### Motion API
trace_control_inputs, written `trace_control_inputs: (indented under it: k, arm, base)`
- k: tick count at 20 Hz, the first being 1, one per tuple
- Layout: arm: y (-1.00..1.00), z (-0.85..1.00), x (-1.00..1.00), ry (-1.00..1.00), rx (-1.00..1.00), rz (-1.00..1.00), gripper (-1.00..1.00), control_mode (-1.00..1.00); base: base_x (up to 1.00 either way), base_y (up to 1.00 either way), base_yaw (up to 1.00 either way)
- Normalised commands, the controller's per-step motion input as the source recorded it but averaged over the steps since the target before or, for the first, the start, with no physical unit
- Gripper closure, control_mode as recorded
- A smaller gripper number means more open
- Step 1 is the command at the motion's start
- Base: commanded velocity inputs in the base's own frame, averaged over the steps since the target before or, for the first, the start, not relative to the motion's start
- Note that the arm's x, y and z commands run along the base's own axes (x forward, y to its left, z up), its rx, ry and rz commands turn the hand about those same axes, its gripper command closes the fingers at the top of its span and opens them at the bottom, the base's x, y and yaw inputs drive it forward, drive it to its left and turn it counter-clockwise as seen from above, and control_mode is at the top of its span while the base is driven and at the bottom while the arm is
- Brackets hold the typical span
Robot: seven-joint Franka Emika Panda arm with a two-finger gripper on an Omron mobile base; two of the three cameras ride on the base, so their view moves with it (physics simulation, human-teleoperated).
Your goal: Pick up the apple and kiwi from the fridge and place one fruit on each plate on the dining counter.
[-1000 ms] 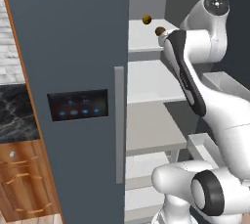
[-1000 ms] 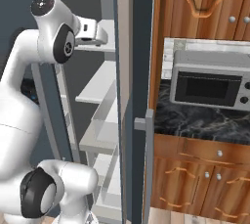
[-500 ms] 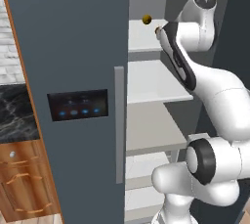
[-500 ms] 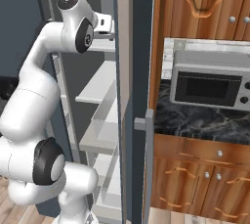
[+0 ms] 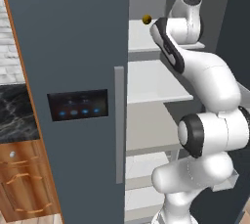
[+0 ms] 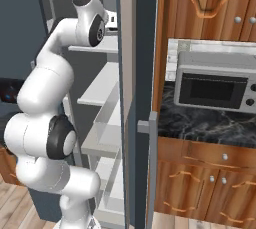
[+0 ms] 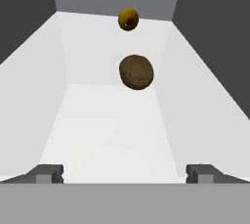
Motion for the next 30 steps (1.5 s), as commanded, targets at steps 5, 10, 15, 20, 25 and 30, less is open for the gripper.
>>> trace_control_inputs:
  k: [5,10,15,20,25,30]
  arm:
    - [-0.06,-0.14,0.51,0.03,0.0,0.0,-1.0,-1.0]
    - [-0.13,-0.08,0.43,0.0,0.0,0.0,-1.0,-1.0]
    - [-0.09,-0.09,0.42,0.0,0.0,0.0,-1.0,-1.0]
    - [-0.04,-0.09,0.43,0.01,0.0,0.0,-1.0,-1.0]
    - [-0.02,-0.11,0.4,0.01,0.0,0.0,-1.0,-1.0]
    - [-0.04,-0.1,0.47,0.02,0.0,0.0,-1.0,-1.0]
  base:
    - [0.0,0.0,0.0]
    - [0.0,0.0,0.0]
    - [0.0,0.0,0.0]
    - [0.0,0.0,0.0]
    - [0.0,0.0,0.0]
    - [0.0,0.0,0.0]
